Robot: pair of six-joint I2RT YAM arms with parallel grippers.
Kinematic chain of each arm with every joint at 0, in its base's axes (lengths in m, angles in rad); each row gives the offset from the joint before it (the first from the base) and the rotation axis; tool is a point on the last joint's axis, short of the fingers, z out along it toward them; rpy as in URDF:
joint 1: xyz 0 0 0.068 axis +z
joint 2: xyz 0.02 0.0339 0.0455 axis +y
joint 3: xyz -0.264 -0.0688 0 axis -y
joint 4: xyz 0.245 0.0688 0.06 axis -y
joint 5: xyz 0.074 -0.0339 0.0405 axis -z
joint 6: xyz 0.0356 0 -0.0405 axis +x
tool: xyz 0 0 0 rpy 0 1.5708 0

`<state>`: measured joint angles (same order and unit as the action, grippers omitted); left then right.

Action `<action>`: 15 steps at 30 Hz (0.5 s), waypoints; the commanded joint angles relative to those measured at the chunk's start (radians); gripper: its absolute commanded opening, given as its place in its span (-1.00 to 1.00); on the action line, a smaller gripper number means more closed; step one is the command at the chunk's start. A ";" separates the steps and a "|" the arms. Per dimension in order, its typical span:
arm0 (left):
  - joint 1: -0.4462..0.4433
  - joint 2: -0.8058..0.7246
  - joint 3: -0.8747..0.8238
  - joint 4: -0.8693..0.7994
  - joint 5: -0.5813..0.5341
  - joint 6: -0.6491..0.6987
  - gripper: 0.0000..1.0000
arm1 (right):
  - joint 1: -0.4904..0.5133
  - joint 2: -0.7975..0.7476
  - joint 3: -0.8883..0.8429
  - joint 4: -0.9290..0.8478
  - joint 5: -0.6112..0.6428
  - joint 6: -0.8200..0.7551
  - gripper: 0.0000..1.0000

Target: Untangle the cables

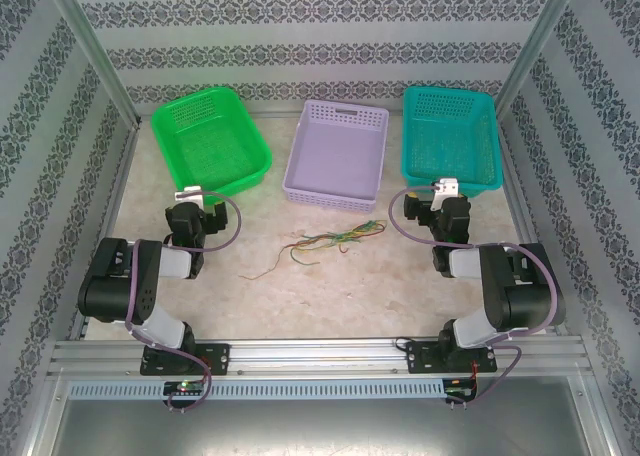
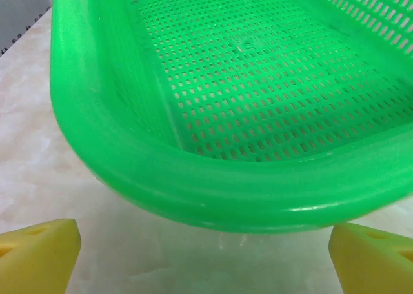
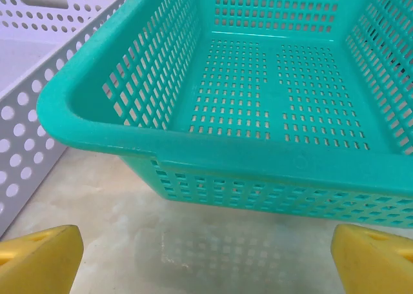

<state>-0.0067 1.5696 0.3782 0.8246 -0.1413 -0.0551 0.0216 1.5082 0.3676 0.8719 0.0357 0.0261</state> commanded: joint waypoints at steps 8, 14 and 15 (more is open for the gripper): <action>-0.009 -0.010 0.016 0.041 0.006 0.014 0.99 | -0.009 0.001 0.021 0.015 -0.014 0.000 0.96; -0.009 -0.010 0.016 0.042 0.006 0.014 0.99 | -0.009 0.000 0.021 0.014 -0.014 0.001 0.96; -0.009 -0.010 0.016 0.042 0.006 0.013 0.99 | -0.009 0.001 0.021 0.015 -0.014 0.000 0.96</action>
<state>-0.0067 1.5696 0.3782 0.8246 -0.1413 -0.0555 0.0216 1.5082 0.3676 0.8719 0.0357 0.0261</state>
